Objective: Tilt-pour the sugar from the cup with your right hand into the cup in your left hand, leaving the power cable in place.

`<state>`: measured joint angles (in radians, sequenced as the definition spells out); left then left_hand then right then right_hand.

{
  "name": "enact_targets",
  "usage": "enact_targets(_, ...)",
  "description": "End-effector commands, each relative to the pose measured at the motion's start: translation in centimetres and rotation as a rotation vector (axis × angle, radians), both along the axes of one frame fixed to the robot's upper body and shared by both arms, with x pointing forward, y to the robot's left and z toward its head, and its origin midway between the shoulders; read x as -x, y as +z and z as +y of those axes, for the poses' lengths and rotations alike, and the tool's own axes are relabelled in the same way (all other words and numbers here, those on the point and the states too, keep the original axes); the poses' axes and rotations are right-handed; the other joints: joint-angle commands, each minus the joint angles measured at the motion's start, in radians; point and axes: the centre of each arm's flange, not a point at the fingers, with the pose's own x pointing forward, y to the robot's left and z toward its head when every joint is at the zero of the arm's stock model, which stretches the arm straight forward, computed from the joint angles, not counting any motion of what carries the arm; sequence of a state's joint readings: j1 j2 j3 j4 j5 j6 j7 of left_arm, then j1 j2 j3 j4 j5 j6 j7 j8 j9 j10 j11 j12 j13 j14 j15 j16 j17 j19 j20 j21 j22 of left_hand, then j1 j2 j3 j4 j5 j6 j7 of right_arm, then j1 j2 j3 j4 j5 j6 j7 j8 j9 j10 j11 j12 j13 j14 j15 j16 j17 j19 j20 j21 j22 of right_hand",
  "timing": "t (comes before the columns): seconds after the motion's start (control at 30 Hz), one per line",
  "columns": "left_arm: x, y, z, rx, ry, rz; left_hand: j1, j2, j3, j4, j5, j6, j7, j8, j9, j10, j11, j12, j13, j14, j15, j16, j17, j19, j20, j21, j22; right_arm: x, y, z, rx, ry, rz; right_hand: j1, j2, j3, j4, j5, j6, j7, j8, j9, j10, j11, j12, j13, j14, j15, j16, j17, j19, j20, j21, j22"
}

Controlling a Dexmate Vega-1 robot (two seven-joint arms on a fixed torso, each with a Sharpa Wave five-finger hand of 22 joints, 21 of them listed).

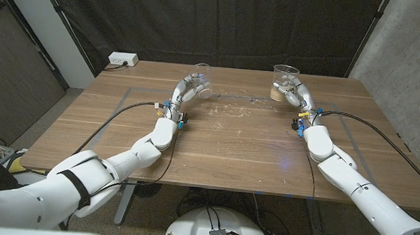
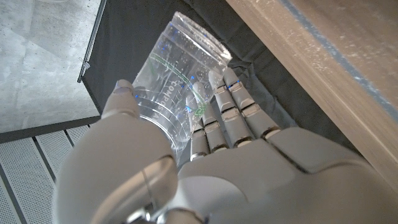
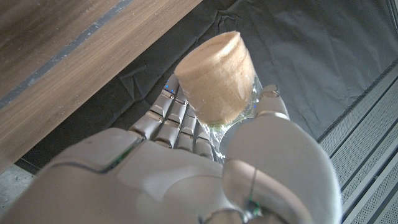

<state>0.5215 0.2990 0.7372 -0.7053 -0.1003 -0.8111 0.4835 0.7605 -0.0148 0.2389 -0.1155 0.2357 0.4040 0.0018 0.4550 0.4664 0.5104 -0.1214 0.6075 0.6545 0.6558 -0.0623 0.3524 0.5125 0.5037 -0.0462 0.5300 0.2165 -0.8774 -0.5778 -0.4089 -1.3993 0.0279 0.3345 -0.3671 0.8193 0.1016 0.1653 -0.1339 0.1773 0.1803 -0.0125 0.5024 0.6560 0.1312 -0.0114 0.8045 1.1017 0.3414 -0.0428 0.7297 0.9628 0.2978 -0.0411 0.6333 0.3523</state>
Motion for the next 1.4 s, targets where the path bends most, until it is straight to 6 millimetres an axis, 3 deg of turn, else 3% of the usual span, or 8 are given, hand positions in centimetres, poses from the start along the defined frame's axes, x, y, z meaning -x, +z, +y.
enact_targets(0.03, 0.9, 1.6, -2.3, 0.011, -0.033, -0.026, 0.005, 0.009, 0.002, 0.003, -0.006, 0.008, 0.003, 0.006, 0.006, 0.005, 0.002, 0.008, 0.005, 0.005, -0.087, 0.006, 0.005, 0.002, -0.011, 0.009, 0.005, -0.4, -0.5, 0.1, 0.005, -0.002, 0.006, -0.006, 0.001, -0.004, 0.002, 0.001, 0.006, -0.002, -0.006, 0.003, 0.008, 0.000, -0.003, 0.001, 0.008, -0.155, -0.001, 0.001, -0.005, -0.017, 0.005, -0.001)
enact_targets(0.7, 1.6, 1.8, -3.3, 0.031, -0.023, 0.001, 0.007, 0.013, -0.002, 0.008, -0.016, 0.022, 0.002, 0.011, 0.014, 0.017, 0.003, 0.015, 0.016, 0.017, -0.085, 0.007, 0.009, 0.006, -0.013, 0.018, 0.006, -0.6, -0.9, -0.5, -0.002, -0.024, 0.009, -0.008, 0.002, -0.005, 0.002, 0.001, 0.016, -0.004, -0.004, 0.005, 0.020, -0.001, -0.008, -0.010, 0.016, -0.157, -0.005, 0.000, -0.009, -0.017, 0.005, -0.010)
enact_targets(1.4, 1.8, 2.1, -3.8, 0.021, 0.009, 0.099, 0.006, 0.022, -0.007, 0.015, -0.023, 0.027, 0.011, 0.015, 0.026, 0.020, 0.016, 0.018, 0.030, 0.016, -0.077, 0.005, 0.016, 0.001, -0.003, 0.025, 0.007, 1.1, 2.1, -1.4, 0.019, -0.073, -0.058, -0.010, 0.002, -0.005, 0.002, 0.001, 0.023, -0.007, -0.003, 0.008, 0.032, -0.004, -0.012, -0.019, 0.026, -0.158, -0.015, -0.005, -0.012, -0.017, 0.005, -0.021)
